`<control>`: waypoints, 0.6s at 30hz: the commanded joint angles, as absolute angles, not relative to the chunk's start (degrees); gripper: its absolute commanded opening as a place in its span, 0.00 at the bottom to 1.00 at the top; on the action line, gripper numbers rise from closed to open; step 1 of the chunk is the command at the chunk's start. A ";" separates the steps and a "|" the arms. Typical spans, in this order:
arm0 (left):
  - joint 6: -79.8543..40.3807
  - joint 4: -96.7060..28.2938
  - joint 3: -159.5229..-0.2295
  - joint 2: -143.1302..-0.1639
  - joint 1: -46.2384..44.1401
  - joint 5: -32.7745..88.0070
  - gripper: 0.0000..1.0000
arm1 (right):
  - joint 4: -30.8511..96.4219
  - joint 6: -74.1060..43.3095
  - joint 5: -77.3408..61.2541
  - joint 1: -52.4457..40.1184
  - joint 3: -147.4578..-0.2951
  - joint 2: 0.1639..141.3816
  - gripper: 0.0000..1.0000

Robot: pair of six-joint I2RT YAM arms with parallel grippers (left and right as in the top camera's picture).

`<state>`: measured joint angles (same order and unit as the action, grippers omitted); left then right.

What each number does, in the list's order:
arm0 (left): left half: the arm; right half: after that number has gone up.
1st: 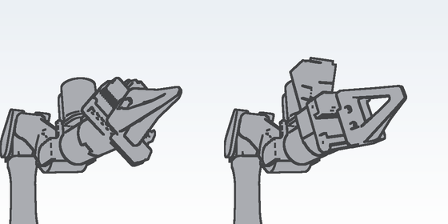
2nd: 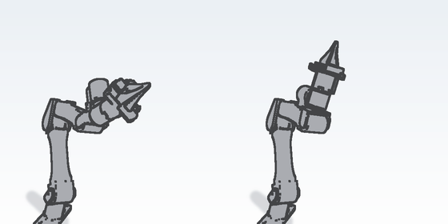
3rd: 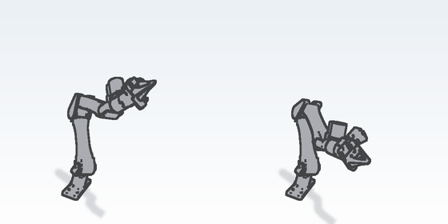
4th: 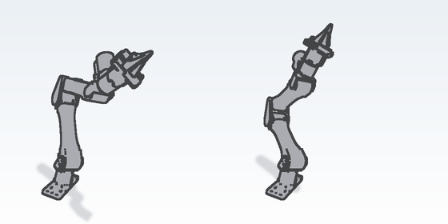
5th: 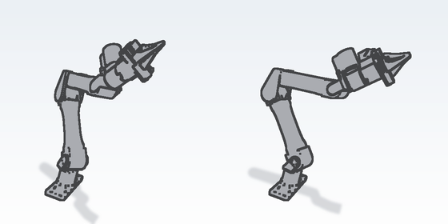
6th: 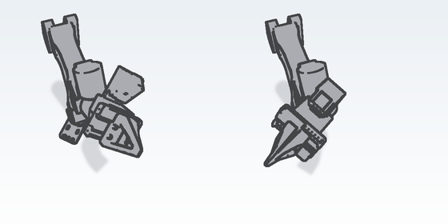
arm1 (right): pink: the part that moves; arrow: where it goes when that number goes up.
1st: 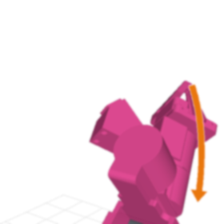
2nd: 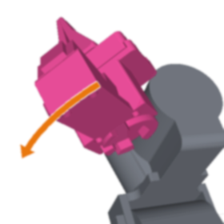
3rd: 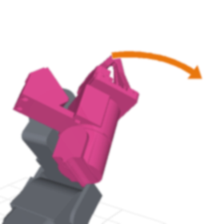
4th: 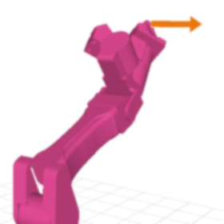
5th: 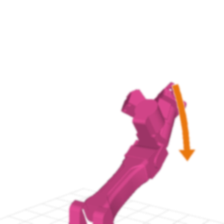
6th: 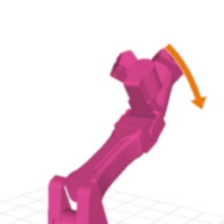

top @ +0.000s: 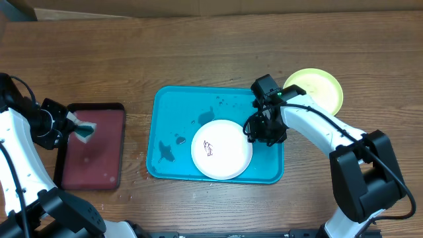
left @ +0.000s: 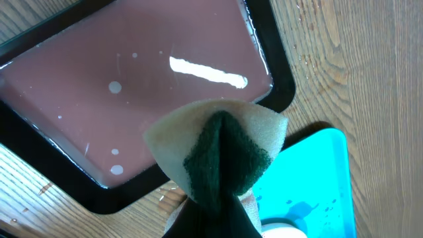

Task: Clean dirty plates on tray and stack at the side
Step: 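Grasp the white plate rim with the right gripper and pull it left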

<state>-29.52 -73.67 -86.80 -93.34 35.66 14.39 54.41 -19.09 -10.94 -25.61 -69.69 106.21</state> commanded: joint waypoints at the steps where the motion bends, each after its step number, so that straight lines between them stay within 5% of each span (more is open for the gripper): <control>1: -28.25 -73.63 -86.61 -93.45 35.59 15.27 0.04 | 51.86 -21.32 -10.79 -26.72 -67.05 104.71 0.54; 7: -27.62 -73.58 -86.61 -93.45 35.59 16.21 0.04 | 46.13 -22.61 -14.04 -28.08 -63.26 104.71 0.48; 15: -22.22 -72.75 -86.61 -93.45 33.30 22.96 0.04 | 44.56 -23.14 -12.91 -28.38 -62.89 104.81 0.04; 18: -18.06 -71.92 -86.61 -93.45 29.78 26.61 0.04 | 42.96 -26.11 -12.91 -29.06 -62.89 104.79 0.04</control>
